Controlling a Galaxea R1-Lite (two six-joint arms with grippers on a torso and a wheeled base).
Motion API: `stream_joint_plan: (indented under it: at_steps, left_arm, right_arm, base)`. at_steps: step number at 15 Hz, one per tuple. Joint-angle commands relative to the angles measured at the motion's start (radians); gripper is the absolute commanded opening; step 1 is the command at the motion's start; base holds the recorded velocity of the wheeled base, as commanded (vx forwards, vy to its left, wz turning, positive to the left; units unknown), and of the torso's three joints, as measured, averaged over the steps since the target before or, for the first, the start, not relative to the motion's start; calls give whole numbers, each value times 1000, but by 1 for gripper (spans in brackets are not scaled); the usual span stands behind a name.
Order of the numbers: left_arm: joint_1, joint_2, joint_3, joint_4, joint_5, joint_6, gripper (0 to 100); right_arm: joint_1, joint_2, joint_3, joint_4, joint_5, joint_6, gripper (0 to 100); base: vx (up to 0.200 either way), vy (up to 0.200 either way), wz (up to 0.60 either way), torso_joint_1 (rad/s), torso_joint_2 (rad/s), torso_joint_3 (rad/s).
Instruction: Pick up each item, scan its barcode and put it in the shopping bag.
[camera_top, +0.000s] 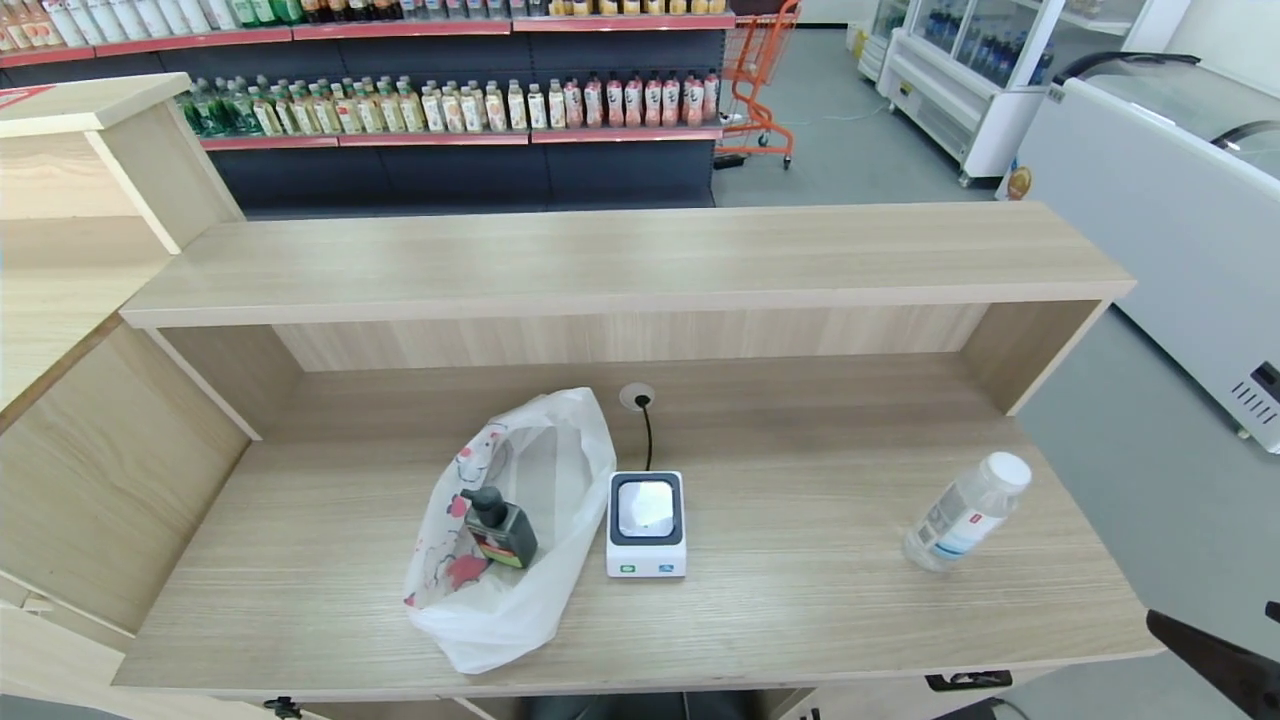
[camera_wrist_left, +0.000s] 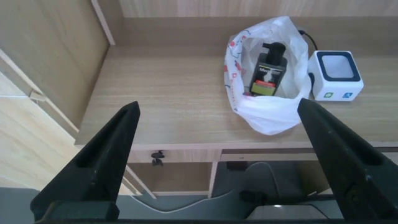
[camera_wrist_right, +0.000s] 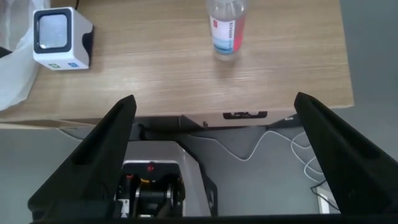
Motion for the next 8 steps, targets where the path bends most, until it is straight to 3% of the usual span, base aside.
stream_joint_plan:
  at_steps: [1,7,8]
  left_arm:
    - [0,2,0,0,0,-1,100]
    - [1,2,0,0,0,3,100]
    - [0,2,0,0,0,2,100]
  right_arm:
    - [0,-1,-8,3,1,1,100]
    - [6,-3,-11,19,6,0,100]
    - [6,-1,-13,19,6,1,100]
  base:
    - [0,-200,0,2,7,2]
    - [0,-200,0,4,5,2]
    - [0,0,0,0,0,0]
